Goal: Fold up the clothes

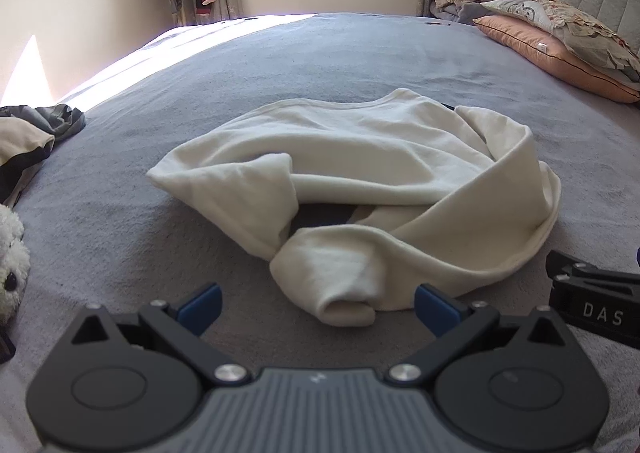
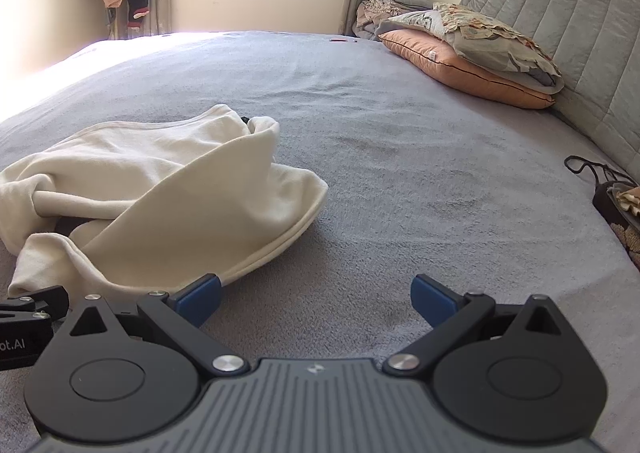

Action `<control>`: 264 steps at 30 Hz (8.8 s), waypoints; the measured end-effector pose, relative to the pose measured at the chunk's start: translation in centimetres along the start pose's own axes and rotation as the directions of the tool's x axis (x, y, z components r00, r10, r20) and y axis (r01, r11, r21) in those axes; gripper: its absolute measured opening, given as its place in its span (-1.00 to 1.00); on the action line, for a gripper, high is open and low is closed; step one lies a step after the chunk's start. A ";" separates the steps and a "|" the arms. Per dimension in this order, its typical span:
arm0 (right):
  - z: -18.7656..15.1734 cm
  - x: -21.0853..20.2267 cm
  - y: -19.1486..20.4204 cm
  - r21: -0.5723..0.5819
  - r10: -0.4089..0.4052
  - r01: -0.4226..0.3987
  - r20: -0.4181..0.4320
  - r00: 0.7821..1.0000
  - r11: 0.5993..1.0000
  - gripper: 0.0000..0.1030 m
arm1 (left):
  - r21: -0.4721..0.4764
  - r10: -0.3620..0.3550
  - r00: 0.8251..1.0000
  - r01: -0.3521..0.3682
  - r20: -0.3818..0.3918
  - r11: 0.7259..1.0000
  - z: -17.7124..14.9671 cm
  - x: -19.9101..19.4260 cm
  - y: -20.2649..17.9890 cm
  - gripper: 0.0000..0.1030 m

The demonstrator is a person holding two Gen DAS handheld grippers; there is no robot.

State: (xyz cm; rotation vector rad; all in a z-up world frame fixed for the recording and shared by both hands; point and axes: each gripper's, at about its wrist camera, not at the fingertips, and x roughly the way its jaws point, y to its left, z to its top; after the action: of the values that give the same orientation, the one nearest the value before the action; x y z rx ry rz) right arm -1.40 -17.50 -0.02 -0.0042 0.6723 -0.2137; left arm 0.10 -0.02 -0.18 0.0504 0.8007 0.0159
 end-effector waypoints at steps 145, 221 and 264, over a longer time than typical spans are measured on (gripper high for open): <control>5.1 -0.8 -1.0 0.006 -0.054 0.054 0.068 0.996 0.999 -0.89 | -0.045 -0.159 0.987 0.158 -0.024 0.986 2.5 3.4 2.6 1.00; 3.6 1.2 -0.3 0.013 0.089 -0.088 -0.068 0.994 0.996 0.35 | 0.087 -0.336 0.942 0.335 0.001 0.938 1.8 1.8 -0.4 -0.61; 4.1 -0.9 -0.8 -0.047 -0.025 0.026 0.028 0.999 0.999 -1.00 | 0.055 -0.175 0.983 0.172 0.062 0.984 2.9 2.5 4.6 0.74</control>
State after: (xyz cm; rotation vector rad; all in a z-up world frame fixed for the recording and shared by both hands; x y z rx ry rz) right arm 0.28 -18.39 3.80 -0.0606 0.6505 -0.2221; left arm 3.94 4.51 0.26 0.0280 0.7368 -0.1702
